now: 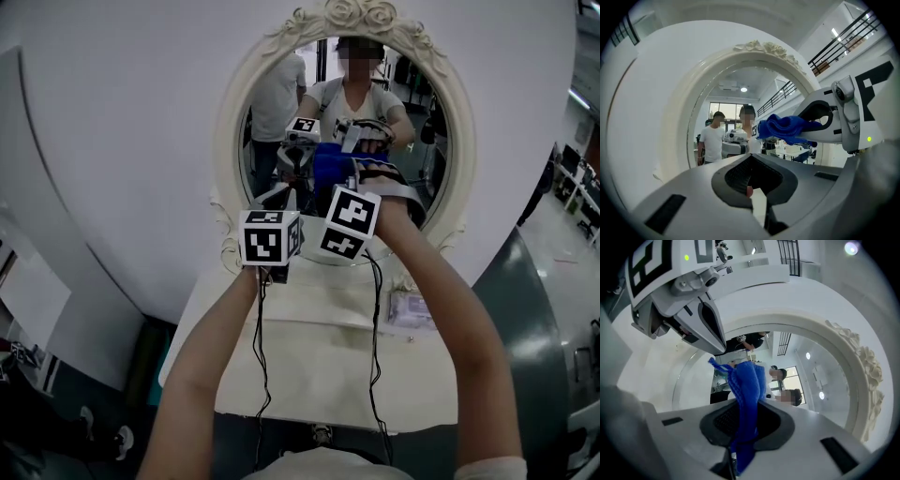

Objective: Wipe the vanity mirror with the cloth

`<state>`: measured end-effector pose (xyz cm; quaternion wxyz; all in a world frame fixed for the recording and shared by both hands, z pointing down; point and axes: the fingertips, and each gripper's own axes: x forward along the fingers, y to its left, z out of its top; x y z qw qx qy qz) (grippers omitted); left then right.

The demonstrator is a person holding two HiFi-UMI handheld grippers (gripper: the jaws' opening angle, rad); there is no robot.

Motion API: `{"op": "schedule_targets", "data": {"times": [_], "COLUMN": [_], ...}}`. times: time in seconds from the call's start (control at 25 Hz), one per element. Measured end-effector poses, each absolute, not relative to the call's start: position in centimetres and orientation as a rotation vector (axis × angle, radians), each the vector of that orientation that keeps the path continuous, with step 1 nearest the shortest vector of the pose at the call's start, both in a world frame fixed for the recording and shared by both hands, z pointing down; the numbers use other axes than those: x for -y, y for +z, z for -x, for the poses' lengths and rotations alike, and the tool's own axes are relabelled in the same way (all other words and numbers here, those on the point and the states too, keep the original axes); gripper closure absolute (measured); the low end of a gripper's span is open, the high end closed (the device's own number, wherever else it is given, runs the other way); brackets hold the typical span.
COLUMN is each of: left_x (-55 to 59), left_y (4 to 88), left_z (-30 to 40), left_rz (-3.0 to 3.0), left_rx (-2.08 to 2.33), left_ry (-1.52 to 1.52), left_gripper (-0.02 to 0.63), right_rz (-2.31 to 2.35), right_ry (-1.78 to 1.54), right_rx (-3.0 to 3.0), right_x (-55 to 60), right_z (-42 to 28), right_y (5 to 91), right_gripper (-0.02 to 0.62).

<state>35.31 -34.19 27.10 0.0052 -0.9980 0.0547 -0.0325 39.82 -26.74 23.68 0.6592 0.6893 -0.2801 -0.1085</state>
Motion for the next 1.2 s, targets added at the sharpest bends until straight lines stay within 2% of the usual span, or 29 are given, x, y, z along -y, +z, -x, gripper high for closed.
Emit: {"op": "schedule_targets", "data": {"times": [0.76,1.2], "left_x": [33.1,32.8], "left_y": [44.3,48.1], "left_z": [-34.5,-34.4], "left_rz": [3.171,3.186], "left_rx": [-0.169,-0.18], "left_ry": [-0.426,-0.516], "left_gripper": [0.603,0.603], "right_rz": [-1.505,-1.48], "right_ry": [-0.074,0.091], "right_rx": [0.826,0.938], "right_x": [26.8,27.0], "right_z": [-39.3,-39.1], "right_y": [44.0,52.0], "right_gripper": [0.523,0.523]}}
